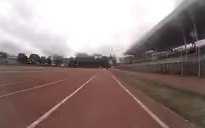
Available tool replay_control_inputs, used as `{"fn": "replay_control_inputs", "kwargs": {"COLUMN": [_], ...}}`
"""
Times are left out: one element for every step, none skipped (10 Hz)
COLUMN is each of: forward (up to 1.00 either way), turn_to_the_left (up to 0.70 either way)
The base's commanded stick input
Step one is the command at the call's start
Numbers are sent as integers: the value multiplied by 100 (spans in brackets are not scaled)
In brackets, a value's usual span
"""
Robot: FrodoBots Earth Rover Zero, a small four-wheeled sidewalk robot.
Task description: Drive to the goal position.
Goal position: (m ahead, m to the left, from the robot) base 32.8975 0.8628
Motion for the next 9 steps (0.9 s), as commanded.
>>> {"fn": "replay_control_inputs", "kwargs": {"forward": [70,70,70,70,70,70,70,70,70], "turn_to_the_left": [0,0,0,0,0,0,0,-25,-25]}}
